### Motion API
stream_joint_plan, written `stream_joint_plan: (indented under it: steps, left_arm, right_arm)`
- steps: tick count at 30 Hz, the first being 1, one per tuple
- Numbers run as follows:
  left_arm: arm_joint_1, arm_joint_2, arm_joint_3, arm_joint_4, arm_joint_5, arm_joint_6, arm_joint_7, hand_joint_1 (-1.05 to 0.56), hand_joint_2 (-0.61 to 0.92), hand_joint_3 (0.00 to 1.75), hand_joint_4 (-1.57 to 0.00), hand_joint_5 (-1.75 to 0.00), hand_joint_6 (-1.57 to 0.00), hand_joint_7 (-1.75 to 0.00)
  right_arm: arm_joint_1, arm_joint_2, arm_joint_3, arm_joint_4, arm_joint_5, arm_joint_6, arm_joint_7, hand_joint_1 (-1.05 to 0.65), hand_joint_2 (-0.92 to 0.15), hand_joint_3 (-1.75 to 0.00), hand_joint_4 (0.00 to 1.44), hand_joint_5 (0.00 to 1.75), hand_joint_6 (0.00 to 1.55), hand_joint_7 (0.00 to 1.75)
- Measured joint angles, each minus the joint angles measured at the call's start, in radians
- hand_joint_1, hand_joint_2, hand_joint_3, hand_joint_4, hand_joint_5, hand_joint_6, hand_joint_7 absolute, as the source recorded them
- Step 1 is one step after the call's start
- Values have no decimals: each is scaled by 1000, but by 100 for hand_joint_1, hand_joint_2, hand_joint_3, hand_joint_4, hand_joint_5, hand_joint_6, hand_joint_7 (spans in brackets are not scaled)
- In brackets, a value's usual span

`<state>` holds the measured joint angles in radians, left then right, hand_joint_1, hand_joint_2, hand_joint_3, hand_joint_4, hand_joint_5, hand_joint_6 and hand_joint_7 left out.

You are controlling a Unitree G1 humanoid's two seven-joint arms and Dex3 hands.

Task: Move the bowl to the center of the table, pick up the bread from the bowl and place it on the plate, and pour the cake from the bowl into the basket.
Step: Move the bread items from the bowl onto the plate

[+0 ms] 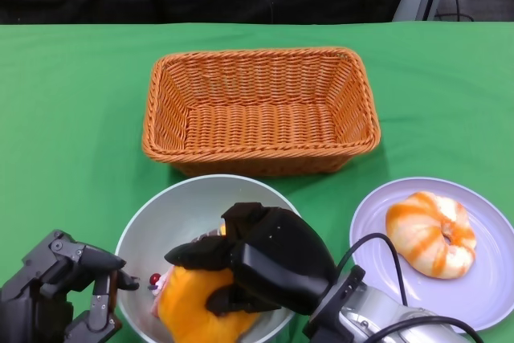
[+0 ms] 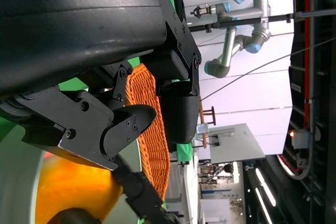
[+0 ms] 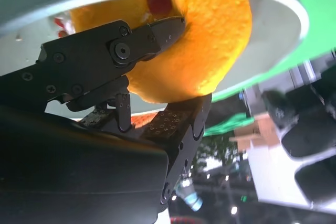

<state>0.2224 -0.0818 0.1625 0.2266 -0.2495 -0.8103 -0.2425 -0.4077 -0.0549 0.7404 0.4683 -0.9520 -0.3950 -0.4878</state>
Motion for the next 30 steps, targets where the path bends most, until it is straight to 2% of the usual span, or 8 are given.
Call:
stream_joint_plan:
  steps: [2,4,7,11,19,26,28,30]
  left_arm:
    - [-1,0,3,2,14,-2,7,-5,59,102,-77,-153,-75,-132]
    - [-1,0,5,8,21,-3,13,-8,59,99,-77,-151,-75,-132]
    - [-3,0,6,16,23,-4,19,-7,60,98,-77,-149,-74,-133]
    - [-6,0,7,26,23,-6,23,-7,62,95,-78,-148,-74,-132]
    - [-7,3,11,25,16,5,25,-6,62,95,-76,-149,-74,-130]
    - [-7,6,13,16,-20,21,24,-3,59,105,-75,-152,-75,-131]
    - [-7,8,13,13,-27,29,24,-2,61,103,-75,-151,-74,-130]
    - [-6,13,13,12,-29,33,21,-1,62,102,-75,-150,-74,-129]
  right_arm:
    - [-8,3,-13,5,15,-16,-2,-20,-90,0,65,153,74,87]
    - [-13,6,-27,5,39,-30,-2,-21,-89,0,71,139,86,63]
    - [-14,14,-57,1,83,-41,8,-22,-91,-1,72,132,90,51]
    - [-12,18,-102,-56,166,-34,92,-20,-92,-2,73,132,92,50]
    - [12,32,-190,-196,309,29,269,-11,-92,-3,70,147,93,53]
    - [80,23,-280,-386,454,188,486,-11,-92,-7,71,145,94,55]
    - [98,5,-314,-443,487,221,528,-11,-92,-9,66,165,90,64]
    - [111,-17,-354,-490,509,238,552,-12,-92,-10,65,170,88,69]
